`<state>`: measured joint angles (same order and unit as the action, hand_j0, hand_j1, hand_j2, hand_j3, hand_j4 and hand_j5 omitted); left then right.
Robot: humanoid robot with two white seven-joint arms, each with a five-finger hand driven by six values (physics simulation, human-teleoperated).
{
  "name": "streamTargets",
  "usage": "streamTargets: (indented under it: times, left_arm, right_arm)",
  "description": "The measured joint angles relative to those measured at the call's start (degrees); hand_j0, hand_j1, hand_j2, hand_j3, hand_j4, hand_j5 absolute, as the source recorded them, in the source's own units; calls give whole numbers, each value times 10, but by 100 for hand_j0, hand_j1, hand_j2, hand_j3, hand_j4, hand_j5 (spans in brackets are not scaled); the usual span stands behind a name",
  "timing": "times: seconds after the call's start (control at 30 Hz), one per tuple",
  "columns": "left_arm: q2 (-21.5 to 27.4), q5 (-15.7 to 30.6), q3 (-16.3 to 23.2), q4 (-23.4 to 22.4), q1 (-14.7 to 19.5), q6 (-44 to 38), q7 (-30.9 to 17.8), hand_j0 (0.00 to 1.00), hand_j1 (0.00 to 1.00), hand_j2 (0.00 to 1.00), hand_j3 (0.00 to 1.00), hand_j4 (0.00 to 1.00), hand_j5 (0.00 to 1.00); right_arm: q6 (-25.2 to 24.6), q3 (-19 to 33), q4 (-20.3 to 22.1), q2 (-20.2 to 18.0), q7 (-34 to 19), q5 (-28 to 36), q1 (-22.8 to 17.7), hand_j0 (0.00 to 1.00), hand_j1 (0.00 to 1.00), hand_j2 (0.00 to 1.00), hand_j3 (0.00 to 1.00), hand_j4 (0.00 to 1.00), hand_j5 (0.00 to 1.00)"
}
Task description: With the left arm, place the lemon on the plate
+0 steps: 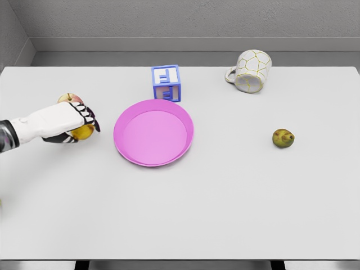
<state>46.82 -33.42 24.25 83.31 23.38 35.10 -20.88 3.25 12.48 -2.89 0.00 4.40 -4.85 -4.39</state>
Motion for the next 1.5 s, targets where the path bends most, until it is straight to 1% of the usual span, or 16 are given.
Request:
streamTargets:
  times: [0.23, 0.43, 0.83, 1.03, 1.07, 1.1, 1.27, 1.37, 1.43, 1.47, 1.5]
  left_arm:
    - [-18, 4, 1, 1, 4, 0, 0, 61, 61, 61, 61, 61, 61]
    - [-23, 5, 0, 7, 11, 0, 0, 61, 61, 61, 61, 61, 61]
    - [-44, 5, 5, 31, 13, 0, 0, 61, 61, 61, 61, 61, 61]
    - [-58, 13, 7, 46, 17, 0, 0, 61, 61, 61, 61, 61, 61]
    - [-59, 16, 7, 50, 18, 0, -1, 68, 68, 68, 68, 68, 68]
    - [-60, 20, 8, 53, 18, 0, -1, 100, 100, 100, 100, 100, 100]
    - [-57, 45, 2, 57, 25, 0, 3, 100, 100, 100, 100, 100, 100]
    - [-31, 60, -33, 50, 8, 0, 3, 100, 100, 100, 100, 100, 100]
    - [-16, 65, -55, 16, 6, 0, 3, 100, 100, 100, 100, 100, 100]
    - [-9, 65, -68, -3, -10, 0, 3, 100, 100, 100, 100, 100, 100]
    - [-3, 66, -85, -17, -36, 0, 3, 100, 100, 100, 100, 100, 100]
  right_arm:
    - [0, 0, 0, 0, 0, 0, 0, 100, 100, 100, 100, 100, 100]
    - [0, 0, 0, 0, 0, 0, 0, 100, 100, 100, 100, 100, 100]
    - [0, 0, 0, 0, 0, 0, 0, 100, 100, 100, 100, 100, 100]
    - [0, 0, 0, 0, 0, 0, 0, 100, 100, 100, 100, 100, 100]
    - [0, 0, 0, 0, 0, 0, 0, 100, 100, 100, 100, 100, 100]
    - [0, 0, 0, 0, 0, 0, 1, 100, 100, 100, 100, 100, 100]
    - [0, 0, 0, 0, 0, 0, 0, 100, 100, 100, 100, 100, 100]
    - [0, 0, 0, 0, 0, 0, 0, 100, 100, 100, 100, 100, 100]
    - [0, 0, 0, 0, 0, 0, 1, 100, 100, 100, 100, 100, 100]
    - [0, 0, 0, 0, 0, 0, 0, 100, 100, 100, 100, 100, 100]
    - [0, 0, 0, 0, 0, 0, 0, 100, 100, 100, 100, 100, 100]
